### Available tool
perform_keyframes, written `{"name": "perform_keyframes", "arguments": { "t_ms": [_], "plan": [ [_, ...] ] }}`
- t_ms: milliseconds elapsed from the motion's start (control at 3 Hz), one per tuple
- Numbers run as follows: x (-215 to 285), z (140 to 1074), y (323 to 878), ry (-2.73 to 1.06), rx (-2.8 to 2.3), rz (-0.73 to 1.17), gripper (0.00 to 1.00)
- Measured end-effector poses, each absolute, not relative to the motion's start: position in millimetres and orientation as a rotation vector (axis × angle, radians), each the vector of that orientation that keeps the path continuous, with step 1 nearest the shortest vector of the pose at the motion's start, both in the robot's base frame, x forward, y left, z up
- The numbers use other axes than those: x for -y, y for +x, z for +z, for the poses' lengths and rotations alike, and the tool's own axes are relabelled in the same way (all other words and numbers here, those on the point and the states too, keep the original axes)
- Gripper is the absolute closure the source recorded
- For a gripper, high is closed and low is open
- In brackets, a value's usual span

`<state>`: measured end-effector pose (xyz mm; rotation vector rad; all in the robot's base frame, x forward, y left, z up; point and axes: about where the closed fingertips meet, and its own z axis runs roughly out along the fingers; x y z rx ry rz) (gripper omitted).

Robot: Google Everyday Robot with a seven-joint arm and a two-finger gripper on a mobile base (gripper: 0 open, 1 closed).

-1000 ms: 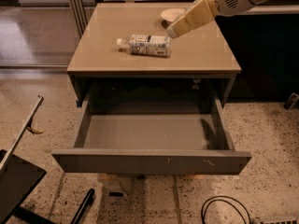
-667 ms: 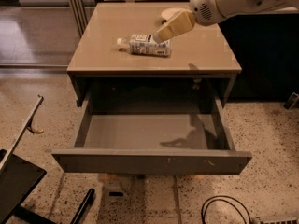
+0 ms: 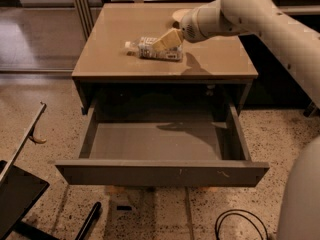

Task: Place blue plastic bottle into top drawer

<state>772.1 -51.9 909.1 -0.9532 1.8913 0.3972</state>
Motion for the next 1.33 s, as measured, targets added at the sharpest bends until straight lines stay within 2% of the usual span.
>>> {"name": "perform_keyframes", "arguments": {
  "t_ms": [333, 667, 1333],
  "plan": [
    [40.3, 878.6, 806.1, -0.933, -1.901, 0.422, 0.00],
    [27.5, 858.1, 821.6, -0.968, -1.909, 0.444, 0.19],
    [21.6, 853.5, 824.7, -1.013, -1.915, 0.456, 0.65]
  ]
}}
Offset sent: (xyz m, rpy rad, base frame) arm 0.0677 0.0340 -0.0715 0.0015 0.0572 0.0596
